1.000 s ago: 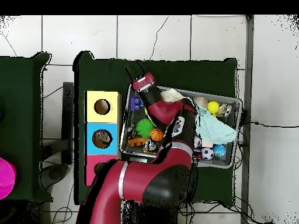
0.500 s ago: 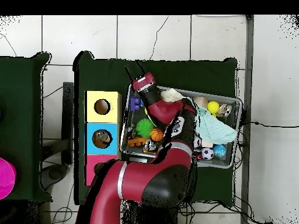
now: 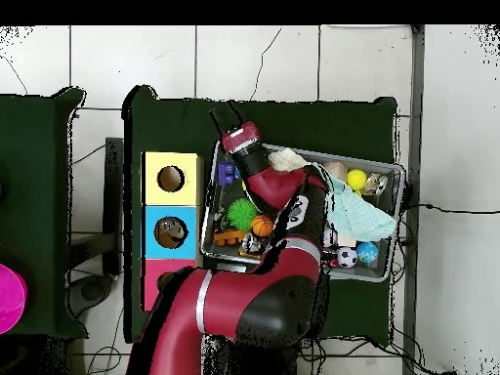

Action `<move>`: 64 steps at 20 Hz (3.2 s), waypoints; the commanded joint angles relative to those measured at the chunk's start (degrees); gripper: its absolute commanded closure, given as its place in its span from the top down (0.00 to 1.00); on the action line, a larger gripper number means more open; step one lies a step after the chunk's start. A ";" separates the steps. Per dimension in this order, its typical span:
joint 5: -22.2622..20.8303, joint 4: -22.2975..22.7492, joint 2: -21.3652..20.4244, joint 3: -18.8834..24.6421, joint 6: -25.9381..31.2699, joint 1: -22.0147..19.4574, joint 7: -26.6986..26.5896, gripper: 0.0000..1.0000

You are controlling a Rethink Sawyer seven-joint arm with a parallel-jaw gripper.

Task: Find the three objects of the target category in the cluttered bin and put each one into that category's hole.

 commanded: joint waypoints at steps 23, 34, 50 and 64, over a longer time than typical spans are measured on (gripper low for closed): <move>-5.25 22.40 -18.38 9.07 41.11 2.39 14.74 1.00; -20.12 33.90 -27.53 40.08 74.79 -17.13 3.64 1.00; -22.42 45.12 -41.21 40.50 71.30 -17.73 0.01 1.00; -21.85 49.82 -43.97 46.92 72.09 -21.54 3.24 1.00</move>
